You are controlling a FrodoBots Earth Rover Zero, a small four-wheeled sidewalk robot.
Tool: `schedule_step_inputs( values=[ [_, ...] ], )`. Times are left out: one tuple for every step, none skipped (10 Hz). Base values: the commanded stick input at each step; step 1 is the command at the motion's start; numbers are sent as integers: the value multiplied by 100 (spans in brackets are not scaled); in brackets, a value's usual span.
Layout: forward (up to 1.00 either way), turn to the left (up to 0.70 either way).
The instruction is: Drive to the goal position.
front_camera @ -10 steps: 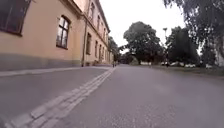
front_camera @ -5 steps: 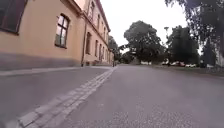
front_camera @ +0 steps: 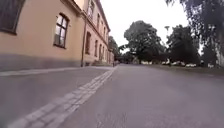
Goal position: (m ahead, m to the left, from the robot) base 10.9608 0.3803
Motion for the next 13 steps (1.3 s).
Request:
schedule_step_inputs(
  values=[
    [45, 0],
    [45, 0],
    [45, 0],
    [45, 0],
    [45, 0],
    [45, 0],
    [45, 0],
    [45, 0],
    [45, 0],
    [45, -3],
    [45, -19],
    [45, -27],
    [45, -27]
  ],
)
